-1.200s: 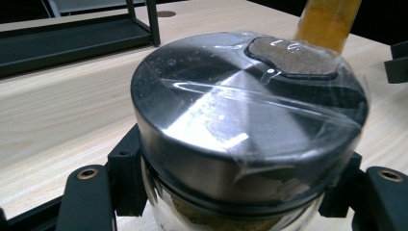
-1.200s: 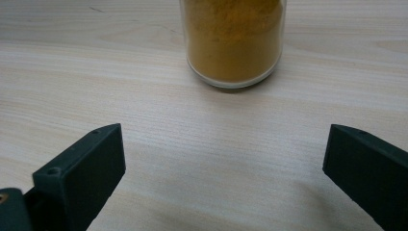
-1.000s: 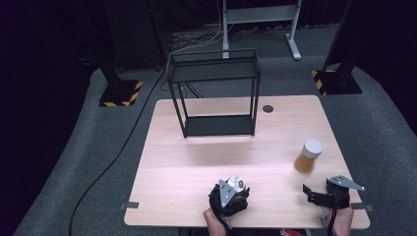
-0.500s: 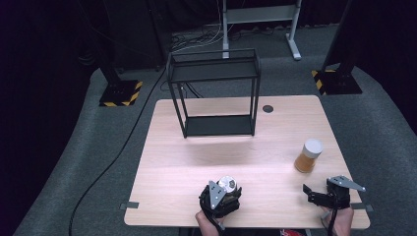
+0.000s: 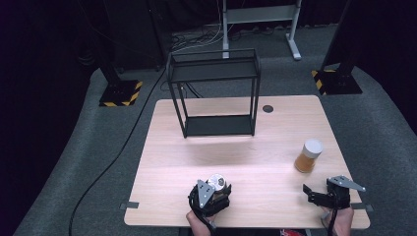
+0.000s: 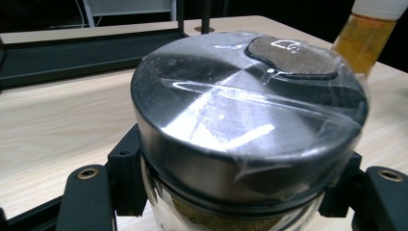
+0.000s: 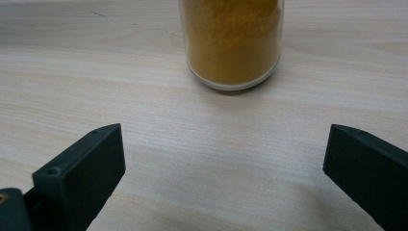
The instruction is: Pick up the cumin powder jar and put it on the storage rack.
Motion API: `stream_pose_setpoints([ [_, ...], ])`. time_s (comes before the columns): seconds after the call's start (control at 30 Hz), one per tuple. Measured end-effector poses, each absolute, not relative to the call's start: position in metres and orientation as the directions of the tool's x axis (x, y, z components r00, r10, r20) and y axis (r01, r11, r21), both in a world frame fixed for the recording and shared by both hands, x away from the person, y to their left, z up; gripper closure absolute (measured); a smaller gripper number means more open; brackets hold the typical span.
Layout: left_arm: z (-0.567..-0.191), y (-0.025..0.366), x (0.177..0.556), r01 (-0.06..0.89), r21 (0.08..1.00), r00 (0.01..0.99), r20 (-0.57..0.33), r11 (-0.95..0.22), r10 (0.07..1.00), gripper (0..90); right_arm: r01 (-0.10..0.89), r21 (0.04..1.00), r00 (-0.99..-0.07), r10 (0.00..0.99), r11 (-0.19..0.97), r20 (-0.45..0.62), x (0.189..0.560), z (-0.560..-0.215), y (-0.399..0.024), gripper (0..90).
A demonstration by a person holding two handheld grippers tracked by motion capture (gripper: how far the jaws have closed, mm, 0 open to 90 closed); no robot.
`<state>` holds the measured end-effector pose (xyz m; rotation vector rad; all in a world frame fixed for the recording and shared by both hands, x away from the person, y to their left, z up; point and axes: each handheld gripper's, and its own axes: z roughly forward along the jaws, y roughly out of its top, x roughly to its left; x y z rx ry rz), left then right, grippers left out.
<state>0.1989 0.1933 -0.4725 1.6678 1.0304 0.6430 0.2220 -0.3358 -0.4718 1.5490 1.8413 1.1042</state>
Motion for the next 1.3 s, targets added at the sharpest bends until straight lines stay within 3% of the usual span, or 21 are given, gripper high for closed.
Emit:
stream_pose_setpoints([
  [1.3,-0.457,0.227,0.203,0.306,0.949,0.430,-0.061,-0.081,0.901,30.3,0.576,0.817,-0.236,0.963,0.031,0.130,0.224,-0.471,-0.336,0.0],
])
